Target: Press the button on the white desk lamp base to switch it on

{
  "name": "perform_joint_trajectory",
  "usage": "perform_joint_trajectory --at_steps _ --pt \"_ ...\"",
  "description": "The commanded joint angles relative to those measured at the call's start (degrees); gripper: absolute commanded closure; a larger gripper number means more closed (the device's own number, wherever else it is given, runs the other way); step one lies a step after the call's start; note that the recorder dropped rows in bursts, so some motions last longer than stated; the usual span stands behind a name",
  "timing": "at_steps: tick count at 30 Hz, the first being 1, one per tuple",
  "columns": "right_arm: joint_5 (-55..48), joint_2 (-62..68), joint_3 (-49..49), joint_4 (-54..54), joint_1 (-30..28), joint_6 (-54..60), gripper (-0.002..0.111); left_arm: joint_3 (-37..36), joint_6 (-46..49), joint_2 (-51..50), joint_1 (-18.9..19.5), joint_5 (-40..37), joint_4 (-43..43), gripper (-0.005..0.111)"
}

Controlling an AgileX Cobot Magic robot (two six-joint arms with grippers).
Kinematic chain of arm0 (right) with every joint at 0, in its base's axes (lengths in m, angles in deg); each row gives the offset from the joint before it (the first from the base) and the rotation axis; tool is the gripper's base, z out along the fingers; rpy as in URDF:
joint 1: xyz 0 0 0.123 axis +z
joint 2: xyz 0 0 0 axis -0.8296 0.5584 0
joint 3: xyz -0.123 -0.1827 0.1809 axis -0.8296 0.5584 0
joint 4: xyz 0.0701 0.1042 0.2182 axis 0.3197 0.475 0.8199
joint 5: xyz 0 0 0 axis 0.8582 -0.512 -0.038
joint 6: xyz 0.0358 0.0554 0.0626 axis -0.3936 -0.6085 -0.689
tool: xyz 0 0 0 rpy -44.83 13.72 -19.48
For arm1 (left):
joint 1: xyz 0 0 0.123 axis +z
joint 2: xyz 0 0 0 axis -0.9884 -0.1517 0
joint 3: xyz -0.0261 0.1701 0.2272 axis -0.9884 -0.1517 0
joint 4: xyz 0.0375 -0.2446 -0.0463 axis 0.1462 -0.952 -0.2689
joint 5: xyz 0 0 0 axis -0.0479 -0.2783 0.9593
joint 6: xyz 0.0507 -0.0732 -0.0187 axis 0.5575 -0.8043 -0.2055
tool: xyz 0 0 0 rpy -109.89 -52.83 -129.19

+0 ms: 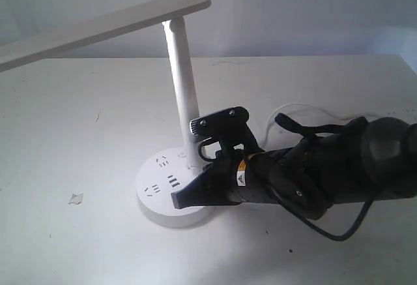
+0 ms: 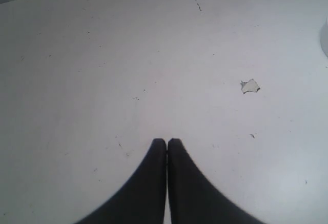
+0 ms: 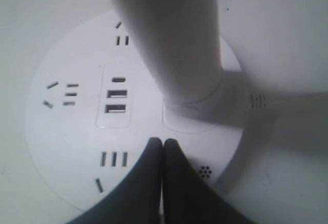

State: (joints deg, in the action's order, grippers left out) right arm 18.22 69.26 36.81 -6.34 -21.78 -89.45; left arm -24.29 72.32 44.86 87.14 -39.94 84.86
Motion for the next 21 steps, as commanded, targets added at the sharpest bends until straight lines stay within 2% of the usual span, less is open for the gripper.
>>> perform_joint_trajectory --at_steps 1,10,21 --pt "-0.7 -2.8 0.2 -0.5 0.0 0.9 0.108 -0.2 -0.1 0.2 -0.5 -0.1 -0.3 0.107" --pt "-4.2 -16.7 2.3 -0.5 0.0 4.2 0.108 -0.2 -0.1 0.2 -0.5 -0.1 -0.3 0.107" --pt "-3.9 -38.8 15.0 -0.5 0.0 6.7 0.108 -0.2 -0.1 0.2 -0.5 -0.1 -0.3 0.107"
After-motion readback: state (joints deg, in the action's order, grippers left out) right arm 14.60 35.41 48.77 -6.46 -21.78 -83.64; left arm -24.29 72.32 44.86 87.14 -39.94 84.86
